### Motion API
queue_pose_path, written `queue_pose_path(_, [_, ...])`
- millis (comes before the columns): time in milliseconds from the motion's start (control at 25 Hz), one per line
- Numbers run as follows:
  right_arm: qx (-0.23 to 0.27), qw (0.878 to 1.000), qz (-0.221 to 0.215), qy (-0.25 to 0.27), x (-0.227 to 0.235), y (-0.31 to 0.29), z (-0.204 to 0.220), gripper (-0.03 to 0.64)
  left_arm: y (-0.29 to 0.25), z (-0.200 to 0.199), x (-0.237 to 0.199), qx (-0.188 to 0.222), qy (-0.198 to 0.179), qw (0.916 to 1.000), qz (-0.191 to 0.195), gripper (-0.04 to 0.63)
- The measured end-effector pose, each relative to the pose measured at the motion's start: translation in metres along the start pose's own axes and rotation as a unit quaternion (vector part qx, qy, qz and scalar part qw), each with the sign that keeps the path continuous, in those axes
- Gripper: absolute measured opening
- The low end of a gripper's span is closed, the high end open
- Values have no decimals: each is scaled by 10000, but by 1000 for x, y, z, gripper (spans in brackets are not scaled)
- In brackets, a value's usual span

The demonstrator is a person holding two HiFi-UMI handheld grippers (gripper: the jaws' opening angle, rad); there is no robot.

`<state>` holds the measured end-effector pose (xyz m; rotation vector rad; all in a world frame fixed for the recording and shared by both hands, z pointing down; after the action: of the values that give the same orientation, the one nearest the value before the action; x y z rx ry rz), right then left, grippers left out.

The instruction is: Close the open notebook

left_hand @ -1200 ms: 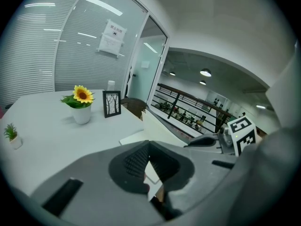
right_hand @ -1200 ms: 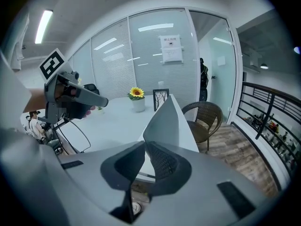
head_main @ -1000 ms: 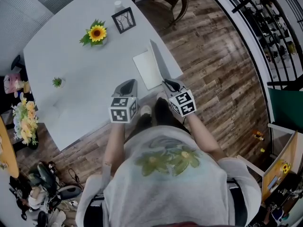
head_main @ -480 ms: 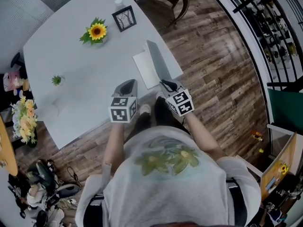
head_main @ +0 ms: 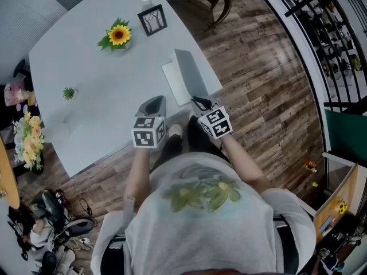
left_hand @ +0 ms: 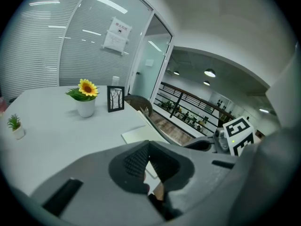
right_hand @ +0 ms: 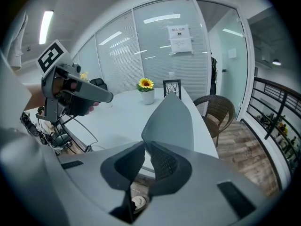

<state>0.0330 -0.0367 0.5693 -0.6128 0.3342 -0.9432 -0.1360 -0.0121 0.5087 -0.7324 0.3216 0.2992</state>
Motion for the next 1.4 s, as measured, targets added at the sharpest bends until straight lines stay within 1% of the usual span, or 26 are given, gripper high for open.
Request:
queue_pose_path(520, [-189, 9997, -179, 37, -7, -13, 5, 46, 1, 5, -2, -19, 97, 9999, -96, 5])
queue_pose_path(1400, [-676, 9953, -540, 446, -18, -42, 17, 48, 1, 13, -9, -55, 322, 9990, -291, 5])
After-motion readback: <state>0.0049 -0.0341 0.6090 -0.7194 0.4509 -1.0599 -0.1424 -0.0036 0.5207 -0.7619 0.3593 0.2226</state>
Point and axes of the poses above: the fingertips, and each gripper's own axes: y backward along the fingers, x to its right, z out of its underside, the point moved 6 cm from there along y, backward along the fingers, and after that the axes turned 9 degrees about y, right-handed, at the moved point
